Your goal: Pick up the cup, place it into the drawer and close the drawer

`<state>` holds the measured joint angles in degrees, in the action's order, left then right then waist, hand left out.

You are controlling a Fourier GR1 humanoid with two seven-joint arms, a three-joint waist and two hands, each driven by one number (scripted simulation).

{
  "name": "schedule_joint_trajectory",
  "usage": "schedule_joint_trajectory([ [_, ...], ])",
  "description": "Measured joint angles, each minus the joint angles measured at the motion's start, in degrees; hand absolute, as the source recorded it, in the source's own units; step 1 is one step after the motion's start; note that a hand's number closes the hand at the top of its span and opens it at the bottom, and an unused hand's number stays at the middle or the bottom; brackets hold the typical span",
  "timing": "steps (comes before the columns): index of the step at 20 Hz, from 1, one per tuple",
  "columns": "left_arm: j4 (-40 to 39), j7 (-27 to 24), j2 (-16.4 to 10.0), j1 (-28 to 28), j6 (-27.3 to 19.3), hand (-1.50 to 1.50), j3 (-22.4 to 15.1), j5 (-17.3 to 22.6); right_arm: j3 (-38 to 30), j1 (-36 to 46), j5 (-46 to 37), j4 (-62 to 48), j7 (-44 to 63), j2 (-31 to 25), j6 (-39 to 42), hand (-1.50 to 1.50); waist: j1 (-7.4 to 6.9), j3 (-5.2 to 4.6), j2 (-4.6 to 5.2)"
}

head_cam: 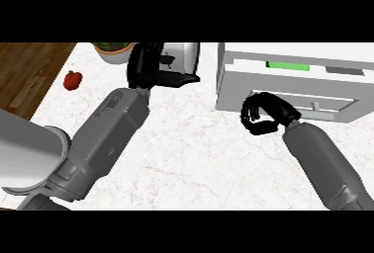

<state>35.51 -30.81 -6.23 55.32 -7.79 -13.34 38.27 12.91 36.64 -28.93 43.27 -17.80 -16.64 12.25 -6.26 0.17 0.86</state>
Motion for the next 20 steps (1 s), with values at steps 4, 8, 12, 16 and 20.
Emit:
schedule_joint_trajectory([
  [4,2.31,0.68,-1.19,-2.17,1.35,-1.5,-0.34,0.08,-4.73,6.53,1.62,-7.09,-3.1,-1.53,-1.69,1.5,-1.27,0.11,0.51],
  [8,4.3,1.67,-2.77,-3.45,2.62,-1.5,-0.53,0.15,-6.88,7.68,3.5,-10.55,-5.76,-1.6,-0.8,1.5,-1.88,0.32,0.54],
  [12,5.44,2.41,-3.88,-4.42,4.01,-1.5,-0.59,0.37,-8.18,7.96,5.5,-11.29,-6.61,-2.21,2.32,1.5,-2.4,0.39,0.62],
  [16,6.49,2.7,-4.64,-5.65,5.37,-1.5,-0.97,0.37,-9.01,7.64,7.29,-11.08,-7.23,-3.22,5.78,1.5,-3.13,0.53,0.73],
  [20,7.27,3.12,-4.87,-6.49,6.58,-1.5,-1.23,0.59,-9.68,7.23,9.03,-10.35,-7.15,-4.12,9.02,1.5,-3.72,0.69,0.96],
])
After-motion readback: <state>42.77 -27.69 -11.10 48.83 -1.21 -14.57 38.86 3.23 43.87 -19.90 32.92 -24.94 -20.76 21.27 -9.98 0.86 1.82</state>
